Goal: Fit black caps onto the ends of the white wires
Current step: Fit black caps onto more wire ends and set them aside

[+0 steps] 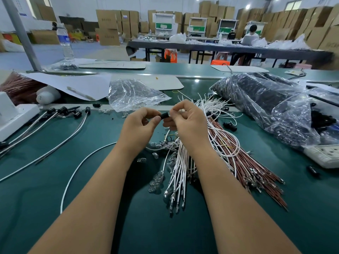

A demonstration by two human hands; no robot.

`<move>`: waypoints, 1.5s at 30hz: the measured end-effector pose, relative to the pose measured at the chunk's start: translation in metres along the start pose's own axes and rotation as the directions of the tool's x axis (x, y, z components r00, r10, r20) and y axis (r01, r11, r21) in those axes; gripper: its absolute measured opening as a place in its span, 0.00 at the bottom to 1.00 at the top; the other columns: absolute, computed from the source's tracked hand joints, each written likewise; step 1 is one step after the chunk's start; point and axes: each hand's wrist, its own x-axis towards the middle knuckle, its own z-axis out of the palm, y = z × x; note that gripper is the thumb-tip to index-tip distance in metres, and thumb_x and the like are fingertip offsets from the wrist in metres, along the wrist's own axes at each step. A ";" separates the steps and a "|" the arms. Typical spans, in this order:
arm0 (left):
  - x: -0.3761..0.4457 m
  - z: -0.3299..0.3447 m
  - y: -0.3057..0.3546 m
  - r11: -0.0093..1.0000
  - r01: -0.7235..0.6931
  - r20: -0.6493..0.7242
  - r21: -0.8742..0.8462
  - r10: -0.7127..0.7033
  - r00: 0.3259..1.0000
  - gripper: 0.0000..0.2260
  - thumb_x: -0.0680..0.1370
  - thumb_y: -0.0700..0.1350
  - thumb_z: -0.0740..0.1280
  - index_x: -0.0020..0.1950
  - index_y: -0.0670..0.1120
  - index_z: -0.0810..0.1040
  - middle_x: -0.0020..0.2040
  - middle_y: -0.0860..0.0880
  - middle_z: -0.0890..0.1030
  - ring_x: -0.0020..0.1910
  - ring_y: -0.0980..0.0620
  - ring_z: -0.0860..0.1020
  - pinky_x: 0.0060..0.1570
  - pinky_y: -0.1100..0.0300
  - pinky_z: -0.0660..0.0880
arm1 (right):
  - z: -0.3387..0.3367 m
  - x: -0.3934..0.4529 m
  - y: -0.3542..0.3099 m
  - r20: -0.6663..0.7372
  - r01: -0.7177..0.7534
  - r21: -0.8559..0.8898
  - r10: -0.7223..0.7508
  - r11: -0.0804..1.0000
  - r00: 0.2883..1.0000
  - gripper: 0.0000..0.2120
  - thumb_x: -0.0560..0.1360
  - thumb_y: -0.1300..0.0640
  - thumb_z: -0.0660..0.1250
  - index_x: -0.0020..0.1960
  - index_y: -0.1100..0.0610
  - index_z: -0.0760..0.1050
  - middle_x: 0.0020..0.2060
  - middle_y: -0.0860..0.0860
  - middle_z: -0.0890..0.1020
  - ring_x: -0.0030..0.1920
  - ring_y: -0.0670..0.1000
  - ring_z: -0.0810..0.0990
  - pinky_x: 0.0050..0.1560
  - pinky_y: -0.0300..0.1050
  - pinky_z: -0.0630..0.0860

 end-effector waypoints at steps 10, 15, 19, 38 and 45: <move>0.000 -0.005 -0.003 0.990 0.076 0.004 -0.118 -0.076 0.997 0.07 0.77 0.42 0.69 0.45 0.54 0.80 0.38 0.38 0.77 0.34 0.50 0.70 0.37 0.57 0.70 | -0.015 0.007 0.001 -0.169 -0.028 -0.398 -0.043 0.917 0.985 0.09 0.78 0.63 0.63 0.47 0.52 0.80 0.42 0.49 0.84 0.37 0.48 0.80 0.36 0.40 0.75; 0.000 -0.007 -0.003 0.990 0.081 -0.041 -0.112 -0.086 0.995 0.09 0.77 0.41 0.69 0.43 0.56 0.79 0.44 0.34 0.81 0.37 0.49 0.73 0.40 0.55 0.73 | -0.016 0.004 -0.001 -0.102 0.068 -0.439 -0.125 0.896 0.987 0.19 0.72 0.70 0.60 0.55 0.53 0.80 0.43 0.47 0.82 0.40 0.46 0.78 0.39 0.42 0.77; 0.002 -0.006 -0.005 0.991 0.069 -0.064 -0.115 -0.077 0.995 0.10 0.77 0.41 0.69 0.42 0.57 0.79 0.42 0.42 0.83 0.38 0.51 0.76 0.43 0.52 0.77 | -0.010 0.001 -0.003 -0.054 0.169 -0.425 -0.211 0.889 0.976 0.11 0.72 0.65 0.65 0.48 0.53 0.80 0.37 0.44 0.81 0.39 0.45 0.80 0.44 0.46 0.79; 0.001 -0.004 -0.007 0.991 0.038 -0.005 -0.129 -0.039 0.999 0.08 0.76 0.40 0.70 0.42 0.54 0.80 0.34 0.41 0.78 0.34 0.51 0.71 0.38 0.57 0.70 | -0.010 0.002 0.001 -0.119 0.134 -0.258 -0.169 0.957 0.978 0.06 0.75 0.59 0.67 0.41 0.50 0.78 0.34 0.46 0.81 0.37 0.49 0.80 0.43 0.55 0.79; 0.000 -0.001 0.000 0.989 -0.002 -0.024 -0.146 -0.001 1.000 0.10 0.75 0.36 0.70 0.42 0.52 0.80 0.29 0.57 0.78 0.30 0.60 0.73 0.35 0.68 0.70 | -0.007 0.003 0.004 -0.041 0.145 -0.167 -0.154 0.975 0.987 0.07 0.75 0.62 0.67 0.41 0.52 0.78 0.36 0.51 0.82 0.39 0.52 0.81 0.38 0.44 0.80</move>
